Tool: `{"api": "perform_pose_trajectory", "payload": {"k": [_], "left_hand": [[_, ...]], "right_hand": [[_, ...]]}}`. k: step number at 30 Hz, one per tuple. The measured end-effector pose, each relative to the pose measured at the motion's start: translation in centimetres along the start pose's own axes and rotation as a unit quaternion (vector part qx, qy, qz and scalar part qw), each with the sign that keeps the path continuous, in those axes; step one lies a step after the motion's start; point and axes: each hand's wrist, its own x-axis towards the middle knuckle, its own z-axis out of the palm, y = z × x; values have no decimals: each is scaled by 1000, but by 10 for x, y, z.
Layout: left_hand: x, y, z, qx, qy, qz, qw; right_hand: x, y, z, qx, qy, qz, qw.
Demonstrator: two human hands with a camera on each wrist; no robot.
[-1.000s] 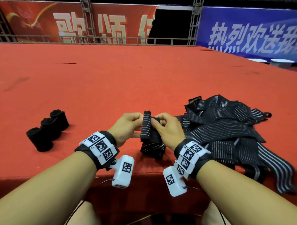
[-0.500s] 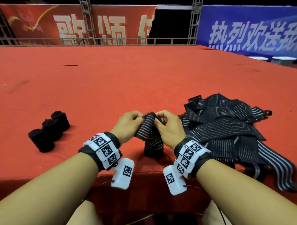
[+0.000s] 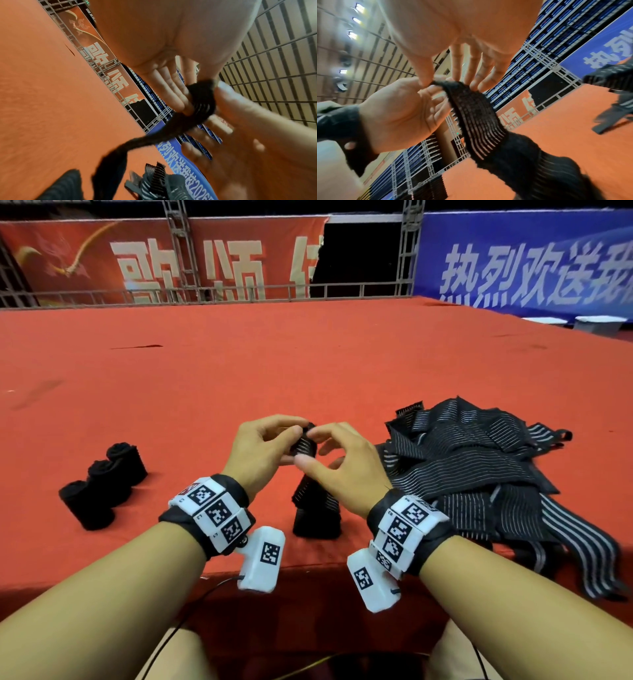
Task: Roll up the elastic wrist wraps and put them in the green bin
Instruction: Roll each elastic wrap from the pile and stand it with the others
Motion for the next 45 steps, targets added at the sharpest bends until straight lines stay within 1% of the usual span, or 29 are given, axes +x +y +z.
{"api": "perform_pose_trajectory", "payload": {"k": [2, 4, 7, 9, 10, 12, 16, 20, 24, 27, 29, 34, 37, 41, 45], "left_hand": [[0, 5, 3, -30, 0, -2, 1000], [2, 9, 0, -34, 4, 8, 999], [5, 14, -8, 51, 10, 64, 997], [7, 16, -15, 100, 8, 94, 990], [8, 19, -18, 102, 5, 98, 990], [6, 27, -20, 98, 8, 123, 988], [-3, 59, -18, 51, 8, 215, 975], [-8, 90, -18, 9, 17, 256, 967], [-15, 109, -18, -20, 25, 261, 965], [-19, 112, -18, -21, 25, 257, 966], [-19, 108, -19, -17, 25, 242, 970], [-20, 81, -19, 17, 23, 191, 981], [-20, 70, -18, 15, 24, 169, 985], [-16, 74, -19, -37, 16, 189, 981], [-10, 93, -21, -51, 7, 225, 973]], "right_hand": [[3, -8, 1, 17, -28, -12, 999], [9, -11, 0, 54, -11, -1, 998], [19, -11, -8, 69, 41, 20, 997], [22, -14, -15, 83, 48, 24, 995], [23, -17, -18, 88, 45, 18, 995], [25, -27, -23, 95, 43, -1, 995], [27, -55, -36, 150, 58, -42, 986], [32, -85, -48, 194, 72, -76, 975], [31, -103, -56, 230, 64, -75, 968], [29, -107, -59, 237, 55, -67, 968], [27, -105, -59, 229, 49, -57, 970], [20, -87, -51, 208, 19, -1, 978], [18, -82, -48, 205, 9, 22, 979], [25, -88, -44, 247, 9, 37, 968], [34, -103, -49, 274, 14, 22, 961]]}}
